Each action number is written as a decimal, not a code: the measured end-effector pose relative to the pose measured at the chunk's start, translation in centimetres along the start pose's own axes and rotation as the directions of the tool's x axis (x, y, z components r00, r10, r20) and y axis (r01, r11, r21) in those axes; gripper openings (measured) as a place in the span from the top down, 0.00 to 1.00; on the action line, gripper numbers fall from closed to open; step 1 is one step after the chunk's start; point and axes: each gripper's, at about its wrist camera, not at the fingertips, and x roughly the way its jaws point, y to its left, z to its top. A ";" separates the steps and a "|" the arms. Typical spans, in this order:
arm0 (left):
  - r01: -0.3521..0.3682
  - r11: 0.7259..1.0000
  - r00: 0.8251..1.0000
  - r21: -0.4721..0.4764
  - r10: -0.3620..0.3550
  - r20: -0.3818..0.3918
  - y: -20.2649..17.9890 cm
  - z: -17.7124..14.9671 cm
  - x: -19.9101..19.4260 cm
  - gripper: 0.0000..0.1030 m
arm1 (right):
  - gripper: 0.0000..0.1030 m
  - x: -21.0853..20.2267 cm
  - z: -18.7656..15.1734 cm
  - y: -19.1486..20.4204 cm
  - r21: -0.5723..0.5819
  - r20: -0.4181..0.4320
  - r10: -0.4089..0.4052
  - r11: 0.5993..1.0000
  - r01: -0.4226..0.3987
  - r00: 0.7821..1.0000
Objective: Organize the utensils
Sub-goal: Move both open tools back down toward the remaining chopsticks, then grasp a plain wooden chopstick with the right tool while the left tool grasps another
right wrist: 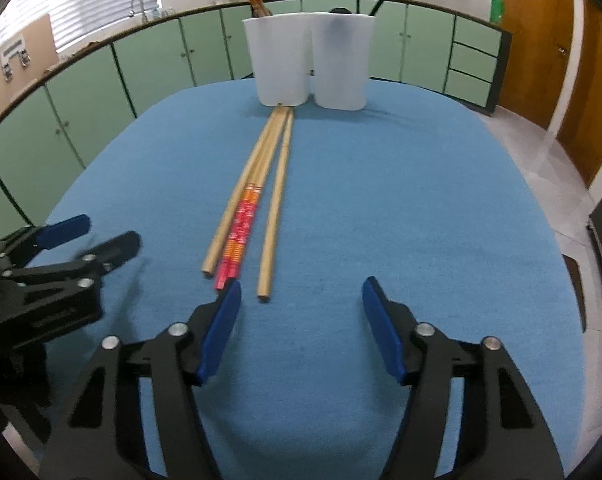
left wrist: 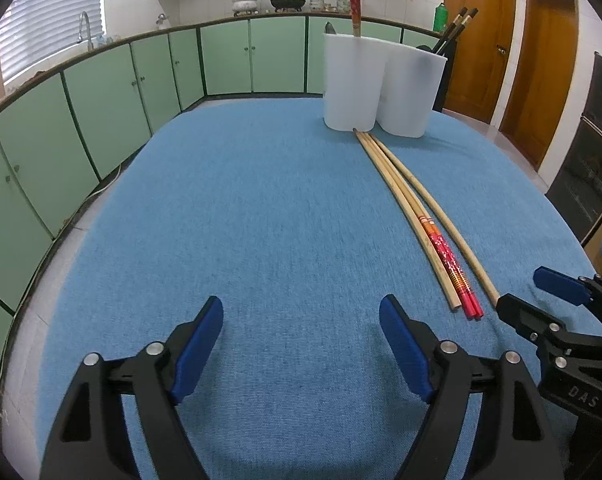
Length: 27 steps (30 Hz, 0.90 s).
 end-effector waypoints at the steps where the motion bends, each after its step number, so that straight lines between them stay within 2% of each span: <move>1: 0.000 1.000 1.000 0.001 0.000 0.001 0.0 0.0 0.0 0.23 | 0.49 0.0 0.0 0.2 -0.005 -0.002 0.007 1.000 -0.007 1.000; 4: 0.001 1.000 1.000 0.004 -0.001 -0.001 0.0 -0.1 0.0 0.23 | 0.64 0.5 -0.2 0.8 -0.015 -0.018 0.009 1.000 -0.009 1.000; 6: 0.002 1.000 1.000 0.005 -0.002 -0.003 0.0 -0.1 0.0 0.23 | 0.68 0.7 -0.2 0.9 -0.015 -0.022 -0.001 1.000 0.001 1.000; 8: 0.002 1.000 1.000 0.005 -0.002 -0.005 0.0 -0.1 0.0 0.23 | 0.88 0.8 0.0 1.0 -0.016 -0.022 0.012 1.000 -0.012 1.000; 10: 0.005 1.000 1.000 0.004 -0.005 -0.008 -0.1 -0.1 0.1 0.23 | 0.94 0.8 0.1 0.9 -0.011 -0.024 0.024 1.000 -0.024 0.999; 13: 0.014 1.000 1.000 0.003 -0.014 -0.011 -0.3 -0.1 0.2 0.23 | 0.94 0.8 0.1 0.7 0.002 -0.021 0.037 0.999 -0.037 0.999; 19: 0.048 0.999 0.998 0.020 -0.048 -0.028 -1.6 -0.2 0.3 0.23 | 0.94 0.3 -0.1 -1.1 0.048 -0.012 0.014 0.999 -0.014 1.000; 24: 0.102 0.995 0.993 0.021 -0.101 -0.056 -3.1 -0.4 0.5 0.23 | 0.94 0.0 -0.2 -2.5 0.067 -0.009 -0.002 0.998 0.003 1.000; 27: 0.105 0.994 0.993 0.042 -0.103 -0.062 -4.0 -0.4 0.5 0.23 | 0.94 0.0 -0.3 -3.0 0.082 -0.010 0.008 0.997 -0.007 1.000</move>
